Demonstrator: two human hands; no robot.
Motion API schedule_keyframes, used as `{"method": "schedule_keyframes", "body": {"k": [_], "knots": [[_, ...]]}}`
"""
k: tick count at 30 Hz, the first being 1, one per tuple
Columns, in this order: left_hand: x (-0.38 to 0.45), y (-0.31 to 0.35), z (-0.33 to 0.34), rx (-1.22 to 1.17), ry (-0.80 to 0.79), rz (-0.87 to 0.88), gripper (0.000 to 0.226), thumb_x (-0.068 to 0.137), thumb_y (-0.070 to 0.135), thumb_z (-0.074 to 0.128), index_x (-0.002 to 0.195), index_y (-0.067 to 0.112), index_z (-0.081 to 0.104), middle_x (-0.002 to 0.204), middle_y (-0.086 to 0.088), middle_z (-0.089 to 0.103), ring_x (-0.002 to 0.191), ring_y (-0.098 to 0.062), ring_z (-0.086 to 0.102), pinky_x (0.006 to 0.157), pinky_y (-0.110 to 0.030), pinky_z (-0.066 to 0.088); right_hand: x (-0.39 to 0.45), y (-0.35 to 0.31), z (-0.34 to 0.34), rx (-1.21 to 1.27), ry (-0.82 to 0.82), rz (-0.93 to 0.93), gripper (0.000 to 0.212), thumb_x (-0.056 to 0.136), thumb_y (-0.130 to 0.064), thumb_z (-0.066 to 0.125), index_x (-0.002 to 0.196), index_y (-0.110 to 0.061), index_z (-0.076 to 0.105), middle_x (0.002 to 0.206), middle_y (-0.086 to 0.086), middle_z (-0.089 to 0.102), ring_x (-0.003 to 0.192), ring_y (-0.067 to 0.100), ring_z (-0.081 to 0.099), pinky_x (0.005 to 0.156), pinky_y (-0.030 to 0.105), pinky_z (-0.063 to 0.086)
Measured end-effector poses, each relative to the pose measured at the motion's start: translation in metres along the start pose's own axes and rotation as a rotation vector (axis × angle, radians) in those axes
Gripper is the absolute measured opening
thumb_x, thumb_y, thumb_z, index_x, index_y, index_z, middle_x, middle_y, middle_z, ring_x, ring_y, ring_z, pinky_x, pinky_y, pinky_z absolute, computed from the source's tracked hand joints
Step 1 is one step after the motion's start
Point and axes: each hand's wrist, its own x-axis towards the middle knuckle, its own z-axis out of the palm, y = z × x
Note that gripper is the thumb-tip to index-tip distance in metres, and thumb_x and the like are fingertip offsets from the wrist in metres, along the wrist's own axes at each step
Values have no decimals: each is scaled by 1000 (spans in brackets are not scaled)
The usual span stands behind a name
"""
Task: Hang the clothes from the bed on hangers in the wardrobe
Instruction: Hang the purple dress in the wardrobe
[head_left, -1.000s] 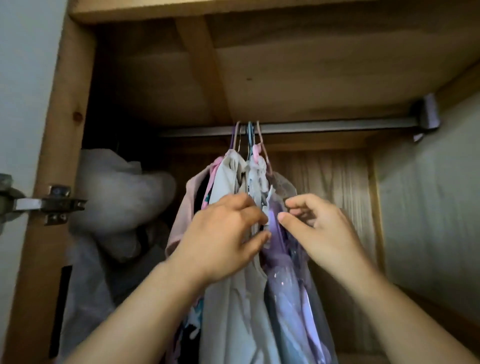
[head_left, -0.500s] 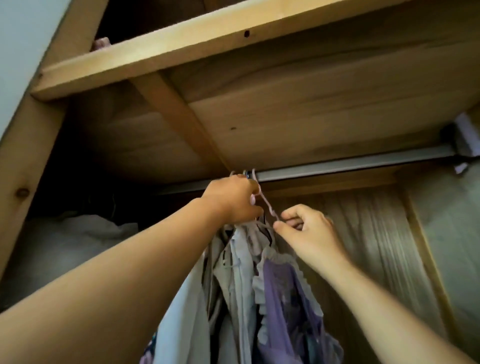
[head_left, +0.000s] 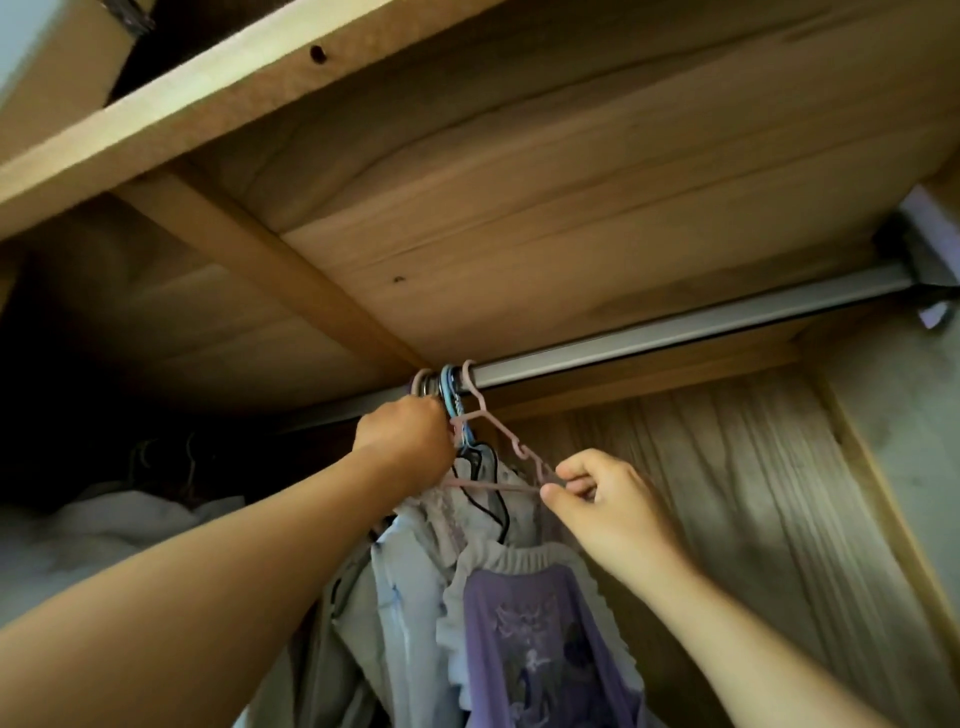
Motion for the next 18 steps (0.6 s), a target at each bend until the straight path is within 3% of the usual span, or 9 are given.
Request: {"method": "schedule_keyframes", "body": {"k": [7, 11, 14, 18], "knots": [[-2, -9, -10, -3, 179, 24, 16, 95, 27, 44, 104, 15, 49, 98, -8, 60, 86, -31, 56, 62, -32, 36, 15, -4, 0, -3, 19, -29, 20, 84, -28, 66, 103, -20, 64, 85, -11, 53, 87, 9, 57, 75, 25, 49], [-5, -18, -21, 3, 235, 47, 17, 98, 30, 39, 105, 18, 49, 94, -6, 61, 80, -29, 56, 60, -34, 38, 20, -10, 0, 15, 65, -45, 25, 82, -28, 68, 105, -19, 64, 90, -9, 53, 90, 10, 57, 76, 26, 48], [-18, -28, -24, -36, 262, 38, 21, 99, 36, 36, 108, 22, 49, 93, -4, 64, 82, -29, 59, 63, -34, 46, 18, -12, 4, 21, 44, -74, 36, 81, -30, 69, 114, -20, 60, 107, -6, 52, 99, 9, 52, 82, 24, 43], [-48, -39, -36, -61, 326, 14, 22, 97, 42, 37, 112, 30, 49, 96, -1, 64, 85, -27, 60, 60, -30, 37, 8, -13, 6, 24, 26, -177, 65, 76, -35, 72, 133, -25, 43, 134, -5, 41, 127, 14, 36, 103, 36, 36]]}}
